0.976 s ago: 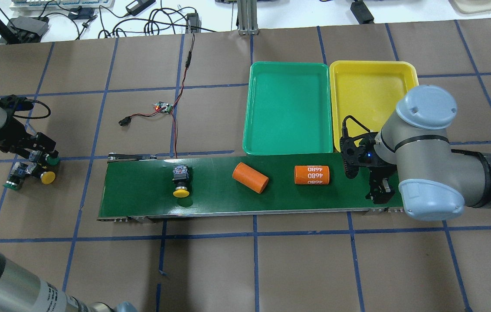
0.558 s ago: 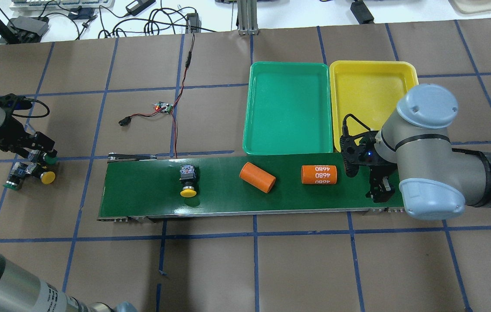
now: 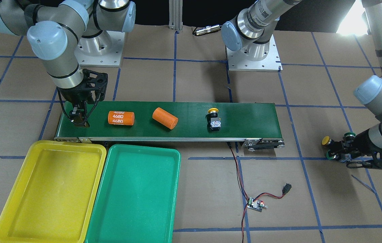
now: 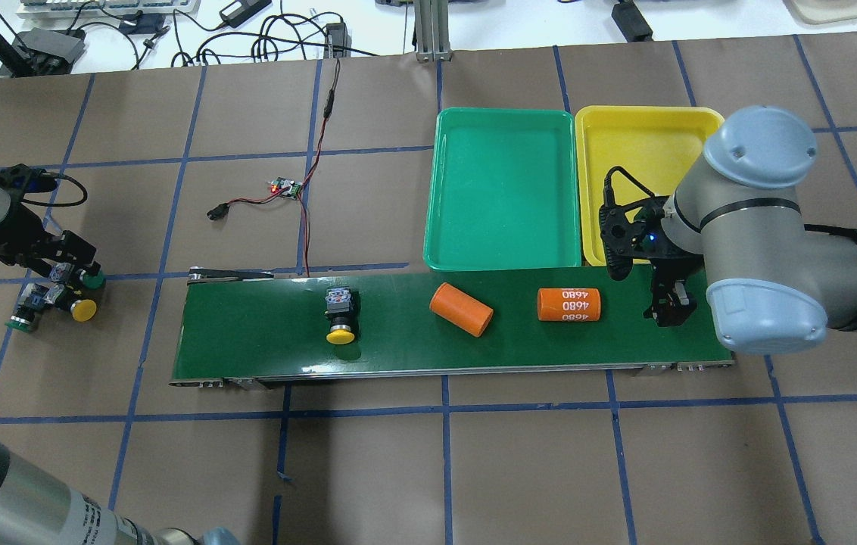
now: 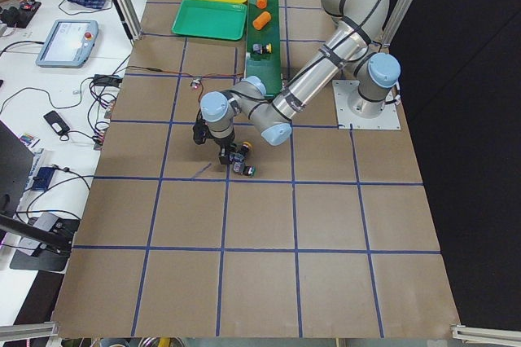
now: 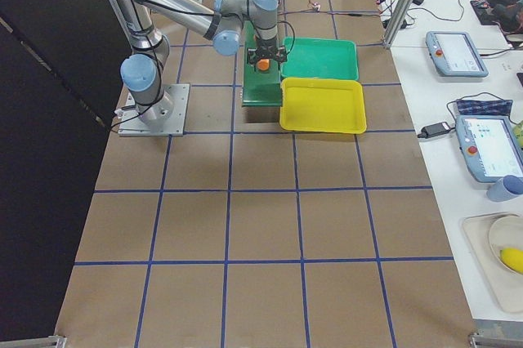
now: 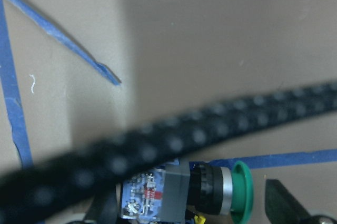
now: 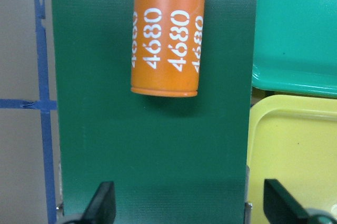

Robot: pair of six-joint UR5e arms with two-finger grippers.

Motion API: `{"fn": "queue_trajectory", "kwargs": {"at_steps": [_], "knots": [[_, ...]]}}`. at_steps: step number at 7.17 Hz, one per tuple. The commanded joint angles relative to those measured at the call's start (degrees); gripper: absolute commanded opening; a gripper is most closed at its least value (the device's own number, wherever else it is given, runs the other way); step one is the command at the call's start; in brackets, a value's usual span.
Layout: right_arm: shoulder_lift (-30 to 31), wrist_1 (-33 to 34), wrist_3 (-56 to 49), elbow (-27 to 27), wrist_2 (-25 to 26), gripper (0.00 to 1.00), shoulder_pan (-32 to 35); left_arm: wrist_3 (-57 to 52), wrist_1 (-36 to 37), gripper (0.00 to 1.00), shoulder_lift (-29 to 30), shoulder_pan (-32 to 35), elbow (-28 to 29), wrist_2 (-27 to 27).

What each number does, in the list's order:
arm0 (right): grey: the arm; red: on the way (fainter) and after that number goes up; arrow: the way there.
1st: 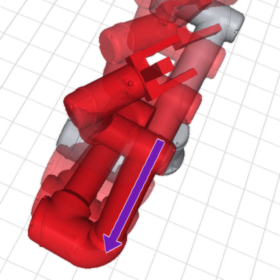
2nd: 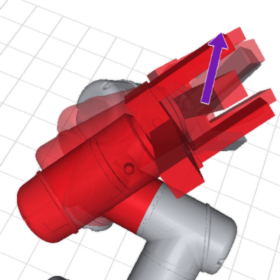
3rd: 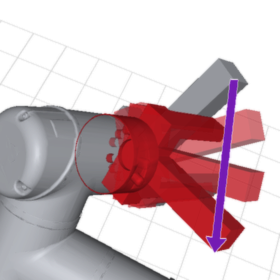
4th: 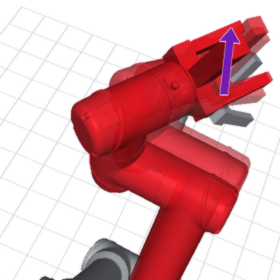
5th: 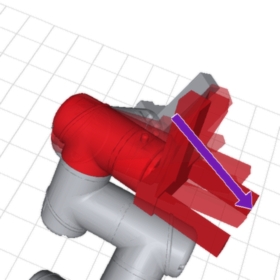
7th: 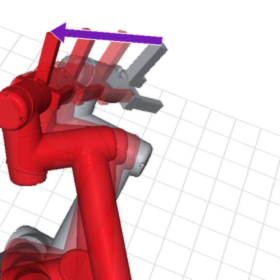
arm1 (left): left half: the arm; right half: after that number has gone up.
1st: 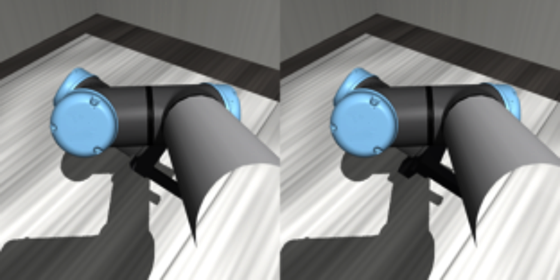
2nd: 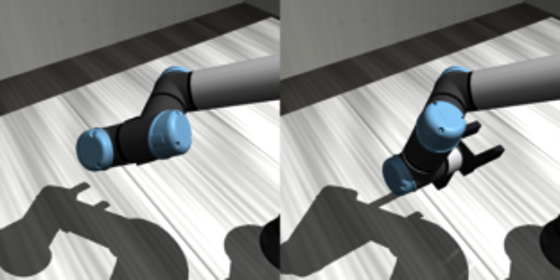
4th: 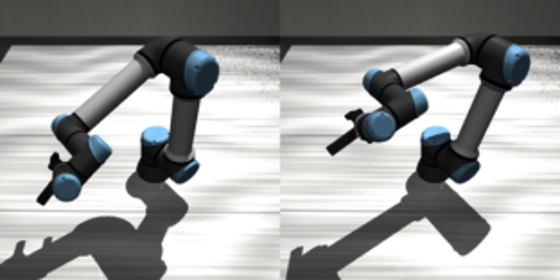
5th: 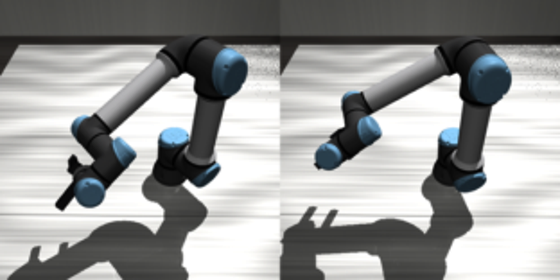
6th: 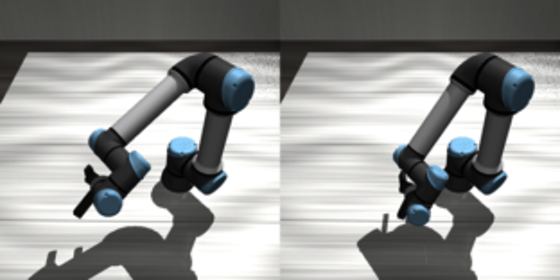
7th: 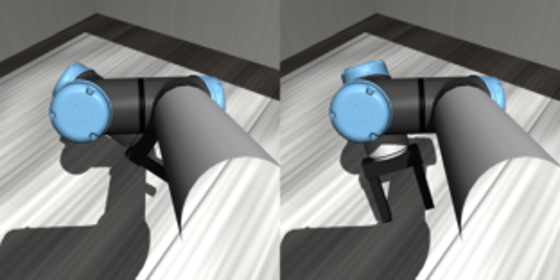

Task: Sort buttons by color to trays
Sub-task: 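Carry the green-capped button onto the belt and release it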

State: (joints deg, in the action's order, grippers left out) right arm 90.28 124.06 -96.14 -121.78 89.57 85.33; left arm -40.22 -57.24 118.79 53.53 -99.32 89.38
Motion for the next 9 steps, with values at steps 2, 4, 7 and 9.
{"fn": "queue_trajectory", "kwargs": {"at_steps": [2, 4, 7, 9], "knots": [[-0.2, -0.4, -0.6, 0.1, -0.6, 1.0, 0.0, -3.0, 0.1, 1.0, 0.8, 0.0, 0.0, 0.1], [-0.1, -0.4, -0.2, -0.2, -0.6, 1.0, 0.0, -3.2, 0.8, 0.72, 0.7, 0.0, -0.3, 0.1], [0.0, -0.3, 0.1, -0.4, -0.5, 1.0, 0.0, -1.0, -1.2, 0.27, -2.4, 2.6, -0.3, 0.1], [-0.2, 0.1, -0.6, -0.5, -0.1, 1.0, 0.0, 14.6, -8.0, 0.27, -9.2, 12.5, -1.8, -0.9]]}}
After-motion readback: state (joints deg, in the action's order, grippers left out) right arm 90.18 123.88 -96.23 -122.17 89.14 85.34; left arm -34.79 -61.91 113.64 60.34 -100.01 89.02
